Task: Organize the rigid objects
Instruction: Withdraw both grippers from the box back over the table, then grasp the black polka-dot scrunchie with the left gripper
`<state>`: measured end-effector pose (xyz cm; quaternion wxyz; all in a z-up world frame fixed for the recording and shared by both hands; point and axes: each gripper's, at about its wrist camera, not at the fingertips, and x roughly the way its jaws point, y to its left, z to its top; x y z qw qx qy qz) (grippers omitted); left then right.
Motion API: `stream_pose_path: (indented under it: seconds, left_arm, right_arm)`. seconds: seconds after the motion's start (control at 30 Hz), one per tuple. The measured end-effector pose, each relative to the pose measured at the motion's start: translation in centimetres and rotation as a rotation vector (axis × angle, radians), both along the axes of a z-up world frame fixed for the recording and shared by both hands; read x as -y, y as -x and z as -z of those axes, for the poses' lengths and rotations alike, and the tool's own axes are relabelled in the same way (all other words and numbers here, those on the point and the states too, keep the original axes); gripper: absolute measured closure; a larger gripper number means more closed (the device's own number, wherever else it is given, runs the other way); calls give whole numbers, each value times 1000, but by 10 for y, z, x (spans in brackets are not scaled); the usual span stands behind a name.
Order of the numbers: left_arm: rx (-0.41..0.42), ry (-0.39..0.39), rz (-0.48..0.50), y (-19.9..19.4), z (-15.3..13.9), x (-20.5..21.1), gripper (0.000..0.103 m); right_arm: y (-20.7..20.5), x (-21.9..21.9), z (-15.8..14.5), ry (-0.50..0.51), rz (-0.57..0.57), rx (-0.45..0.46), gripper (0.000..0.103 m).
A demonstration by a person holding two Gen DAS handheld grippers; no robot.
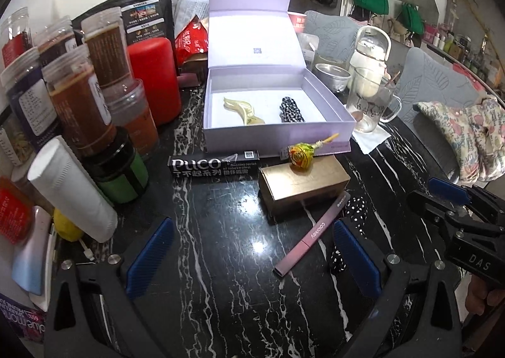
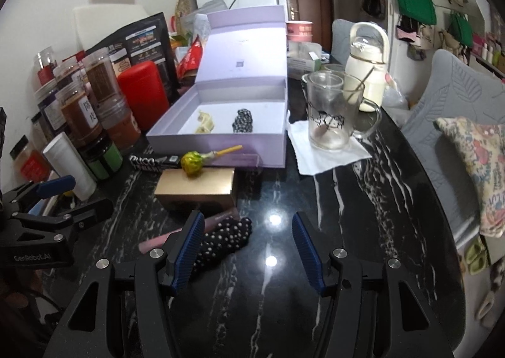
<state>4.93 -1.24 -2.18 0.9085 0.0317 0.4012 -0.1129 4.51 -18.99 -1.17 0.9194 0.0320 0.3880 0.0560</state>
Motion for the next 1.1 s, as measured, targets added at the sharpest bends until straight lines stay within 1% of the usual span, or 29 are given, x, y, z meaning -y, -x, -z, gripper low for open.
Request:
stream_pose_path:
  seconds: [0.07,0.2,0.3,0.4,0.47,0.53,0.63,0.67,0.8,0.87,0.97,1.03,1.1]
  left_arm:
    - [-19,10,19,-2,5,4,0]
    - [-63,54,61,-4,14,12,0]
    - [-82,60,101,-6,21,25,5]
    - [-113,76,160,-7,27,39,16]
    - [-136,85,198,-8,32,50,27]
    - [-147,96,236,-8,36,61,30]
    - [-152,103,289,-8,40,73,42]
    - [-151,106,307,-8,41,77,42]
    - [-175,74,315,-12,50,85,42]
    - [-200,60,314,-16,57,89,58]
    - [-232,69,325,-20,65,92,60]
    - [-211,38,323,-20,67,96,62]
    - [-194,13,325,-21,67,99,75]
  right_arm:
    - [0,3,6,-4,2,-13,45]
    - [-1,10,17,-16,-2,-31,45]
    - [-2,16,23,-16,-4,-40,45]
    - [-2,22,28,-12,1,-45,45]
    - [-3,28,31,-13,9,-51,45]
    - [-4,34,34,-17,18,-57,45]
    - [-5,43,36,-22,34,-62,45]
    - [-5,46,37,-24,39,-63,45]
    - [-8,56,37,-46,66,-64,45]
    - [-8,58,37,-46,70,-59,45]
    - [-8,60,37,-42,70,-59,45]
    - [-9,61,38,-44,71,-60,45]
    - [-9,62,39,-45,72,-63,45]
